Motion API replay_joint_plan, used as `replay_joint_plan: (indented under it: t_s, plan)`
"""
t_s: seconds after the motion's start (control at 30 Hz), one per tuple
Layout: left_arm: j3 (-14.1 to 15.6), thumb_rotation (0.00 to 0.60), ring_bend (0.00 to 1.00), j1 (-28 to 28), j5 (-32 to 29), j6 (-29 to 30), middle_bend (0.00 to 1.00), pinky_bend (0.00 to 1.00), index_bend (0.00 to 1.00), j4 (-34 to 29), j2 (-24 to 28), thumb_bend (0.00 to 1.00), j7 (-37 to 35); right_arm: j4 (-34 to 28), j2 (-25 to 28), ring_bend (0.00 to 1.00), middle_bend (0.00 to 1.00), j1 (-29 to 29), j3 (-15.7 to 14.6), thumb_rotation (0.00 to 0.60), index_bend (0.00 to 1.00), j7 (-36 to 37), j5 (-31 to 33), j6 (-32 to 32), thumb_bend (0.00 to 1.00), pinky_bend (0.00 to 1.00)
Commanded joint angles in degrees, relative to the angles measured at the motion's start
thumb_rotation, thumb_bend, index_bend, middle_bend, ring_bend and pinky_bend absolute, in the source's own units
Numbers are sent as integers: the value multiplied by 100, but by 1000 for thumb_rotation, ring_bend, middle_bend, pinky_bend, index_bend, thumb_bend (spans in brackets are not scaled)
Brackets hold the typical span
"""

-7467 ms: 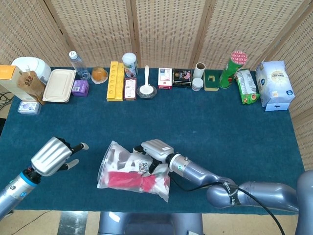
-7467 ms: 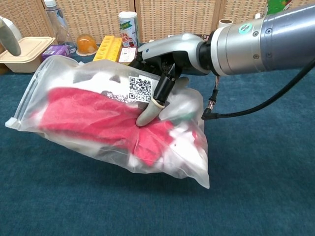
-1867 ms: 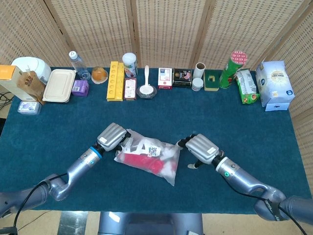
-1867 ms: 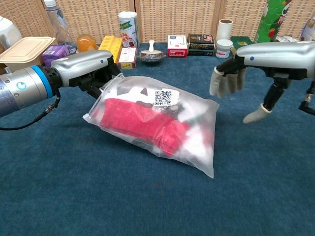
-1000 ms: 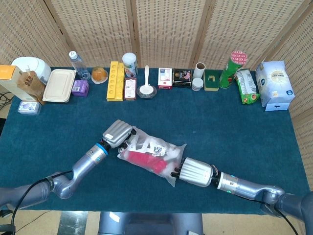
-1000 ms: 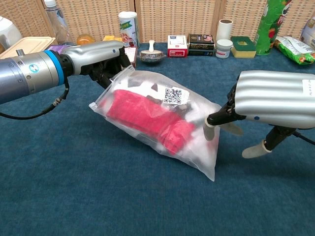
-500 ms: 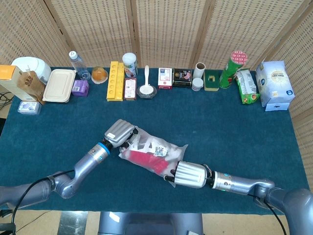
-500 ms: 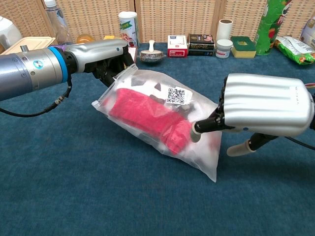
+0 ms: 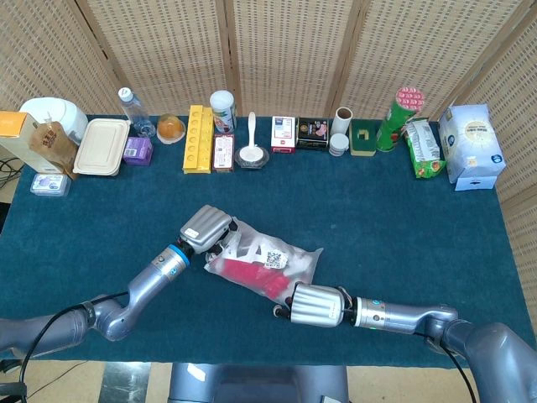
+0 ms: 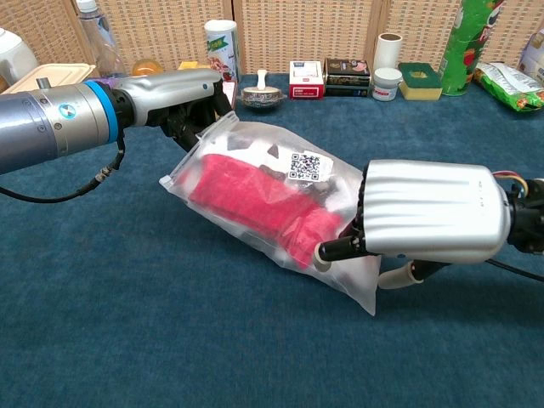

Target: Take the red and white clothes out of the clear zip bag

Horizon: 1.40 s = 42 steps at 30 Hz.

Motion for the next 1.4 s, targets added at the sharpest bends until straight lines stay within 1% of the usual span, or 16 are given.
replay_joint_plan:
  t_s: [0.03, 0.37, 0.63, 0.83, 1.03, 1.23, 1.33, 1.4]
  plan:
    - [-5, 600, 1000, -2, -24, -1, 1000, 1000, 834, -12, 10, 435, 3, 43, -16, 1000, 797, -3, -46, 600, 394, 8, 35, -10, 40, 1000]
    - [16, 600, 1000, 21, -108, -19, 1000, 1000, 834, -102, 77, 436, 8, 258, -109, 1000, 798, 58, -148, 600, 394, 59, 106, -2, 39, 1000]
    - [16, 600, 1000, 31, -232, -58, 1000, 1000, 834, -217, 127, 435, 54, 411, -234, 1000, 801, 173, -172, 600, 402, 122, 167, -83, 43, 1000]
    - [28, 600, 1000, 55, -315, -79, 1000, 1000, 834, -285, 186, 435, 71, 557, -347, 1000, 802, 242, -204, 600, 413, 211, 233, -158, 89, 1000]
    - [41, 600, 1000, 59, -339, -89, 1000, 1000, 834, -317, 177, 434, 70, 619, -449, 1000, 808, 305, -210, 600, 439, 276, 293, -177, 203, 1000]
    - [48, 600, 1000, 53, -355, -101, 1000, 1000, 834, -325, 168, 434, 72, 629, -515, 1000, 820, 357, -233, 600, 494, 375, 354, -168, 353, 1000]
    - [46, 600, 1000, 50, -367, -110, 1000, 1000, 834, -319, 164, 434, 64, 621, -535, 1000, 832, 368, -268, 600, 536, 401, 355, -147, 399, 1000]
    - [50, 600, 1000, 49, -366, -114, 1000, 1000, 834, -317, 163, 433, 65, 619, -549, 1000, 848, 367, -281, 600, 585, 417, 362, -136, 420, 1000]
